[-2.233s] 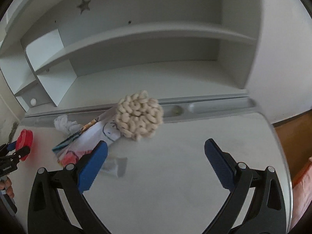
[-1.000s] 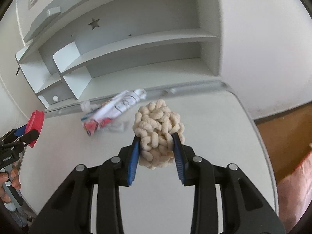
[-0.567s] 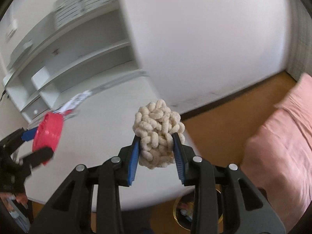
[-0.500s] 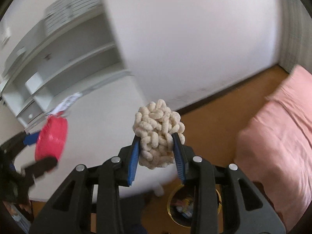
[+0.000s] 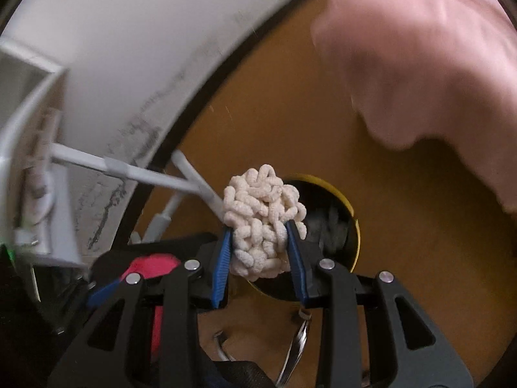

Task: Collect trash
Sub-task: 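Carry red lid and rope ball to the bin and open both grippers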

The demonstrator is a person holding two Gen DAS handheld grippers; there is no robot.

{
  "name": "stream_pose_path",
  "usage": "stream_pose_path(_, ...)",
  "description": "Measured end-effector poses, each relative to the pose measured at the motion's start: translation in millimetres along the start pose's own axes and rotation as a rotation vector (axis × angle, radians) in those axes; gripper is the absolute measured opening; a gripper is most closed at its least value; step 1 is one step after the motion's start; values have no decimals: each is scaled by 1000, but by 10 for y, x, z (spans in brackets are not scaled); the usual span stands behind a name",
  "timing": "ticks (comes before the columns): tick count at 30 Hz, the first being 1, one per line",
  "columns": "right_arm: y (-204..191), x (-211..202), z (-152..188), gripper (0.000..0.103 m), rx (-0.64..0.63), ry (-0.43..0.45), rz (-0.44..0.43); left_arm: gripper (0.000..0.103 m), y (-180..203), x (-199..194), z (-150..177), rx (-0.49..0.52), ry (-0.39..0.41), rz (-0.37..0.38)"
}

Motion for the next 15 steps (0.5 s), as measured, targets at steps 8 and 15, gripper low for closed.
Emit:
stream_pose_path(8, 411, 731, 109, 33, 78, -178, 64, 80, -205, 1087, 77, -103, -194, 28)
stream_pose_path(15, 470, 860, 86, 33, 100, -205, 67, 80, -260, 1132, 239, -153, -212, 60)
Point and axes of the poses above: each gripper's, at about its wrist camera, not at the fingertips, and x roughly the way its jaws point, y to its right, z to its underside, the point moved 7 cm from there along x, roughly the way its jaws point, and after that the axes turned 4 degrees about -y, right-handed, at the moved point
